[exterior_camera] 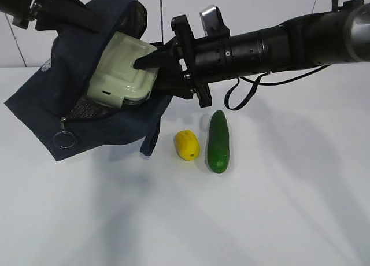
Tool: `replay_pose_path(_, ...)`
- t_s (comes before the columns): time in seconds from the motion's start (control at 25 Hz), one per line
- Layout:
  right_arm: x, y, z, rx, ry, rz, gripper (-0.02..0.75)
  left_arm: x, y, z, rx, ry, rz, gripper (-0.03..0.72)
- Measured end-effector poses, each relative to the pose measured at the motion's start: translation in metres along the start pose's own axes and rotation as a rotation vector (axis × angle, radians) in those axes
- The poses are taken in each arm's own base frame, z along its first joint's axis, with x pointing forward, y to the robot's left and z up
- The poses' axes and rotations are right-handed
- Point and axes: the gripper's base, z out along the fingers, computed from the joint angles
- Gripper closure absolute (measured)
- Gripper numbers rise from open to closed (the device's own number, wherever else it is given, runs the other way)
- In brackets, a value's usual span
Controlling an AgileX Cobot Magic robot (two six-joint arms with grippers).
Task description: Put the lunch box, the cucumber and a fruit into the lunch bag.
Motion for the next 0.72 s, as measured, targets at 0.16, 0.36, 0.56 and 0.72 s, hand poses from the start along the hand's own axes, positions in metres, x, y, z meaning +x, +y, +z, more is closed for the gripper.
replay_pose_path(0.16,-0.005,0.003,0.002,0.017,-0.038,-0.034,0.385,-0.002,0.008,0.009,0.043,-0.015,-0.046,0.691)
replay_pose_path(0.36,-0.009,0.0,0.002,0.054,-0.091,-0.053,0.385,-0.004,0.018,0.019,0.066,-0.033,-0.092,0.691)
replay_pose_path(0.56,-0.01,-0.002,0.008,0.09,-0.128,-0.077,0.385,-0.004,0.029,0.028,0.074,-0.031,-0.131,0.691)
replay_pose_path(0.72,-0.01,-0.012,0.016,0.1,-0.126,-0.059,0.385,-0.004,0.034,0.031,0.058,-0.038,-0.138,0.691)
